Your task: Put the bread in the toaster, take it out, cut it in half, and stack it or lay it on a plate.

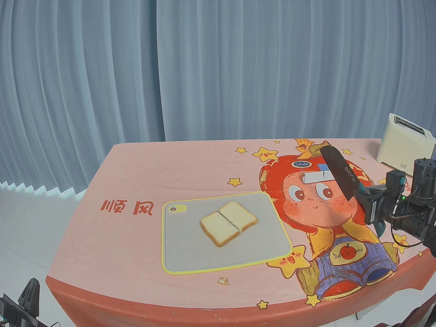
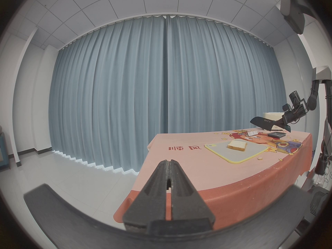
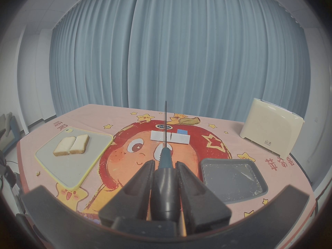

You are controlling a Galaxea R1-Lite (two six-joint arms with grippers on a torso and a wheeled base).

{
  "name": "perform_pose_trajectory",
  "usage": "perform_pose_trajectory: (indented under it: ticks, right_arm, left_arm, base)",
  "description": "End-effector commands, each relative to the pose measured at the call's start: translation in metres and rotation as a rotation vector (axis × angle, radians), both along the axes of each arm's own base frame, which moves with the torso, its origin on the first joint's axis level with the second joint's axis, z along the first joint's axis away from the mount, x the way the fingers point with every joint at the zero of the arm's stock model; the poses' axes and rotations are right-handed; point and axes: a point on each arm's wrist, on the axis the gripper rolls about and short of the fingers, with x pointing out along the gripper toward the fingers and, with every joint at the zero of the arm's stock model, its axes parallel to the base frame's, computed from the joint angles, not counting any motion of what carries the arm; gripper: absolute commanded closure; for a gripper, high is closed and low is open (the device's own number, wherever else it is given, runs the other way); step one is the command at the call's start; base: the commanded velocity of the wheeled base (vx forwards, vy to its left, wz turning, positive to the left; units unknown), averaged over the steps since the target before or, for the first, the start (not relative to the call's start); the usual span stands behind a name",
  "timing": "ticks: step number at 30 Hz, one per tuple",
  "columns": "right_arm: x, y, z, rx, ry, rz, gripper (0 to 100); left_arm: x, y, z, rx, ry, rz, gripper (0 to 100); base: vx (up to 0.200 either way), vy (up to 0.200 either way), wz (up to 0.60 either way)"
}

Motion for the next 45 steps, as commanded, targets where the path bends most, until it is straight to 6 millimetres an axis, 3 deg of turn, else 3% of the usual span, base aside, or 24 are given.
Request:
perform_pose_trajectory:
  ticks: [1, 45]
  right_arm:
    - [0.0, 0.0, -0.001, 0.001, 0.01, 0.003, 100]
    - [0.031, -0.003, -0.028, -0.017, 0.108, -0.051, 100]
  left_arm:
    - [0.0, 0.0, -0.005, 0.0, 0.001, 0.001, 100]
    - [0.0, 0.0, -0.005, 0.0, 0.001, 0.001, 100]
  base:
    - [0.0, 0.0, 0.0]
    - [0.0, 0.0, 0.0]
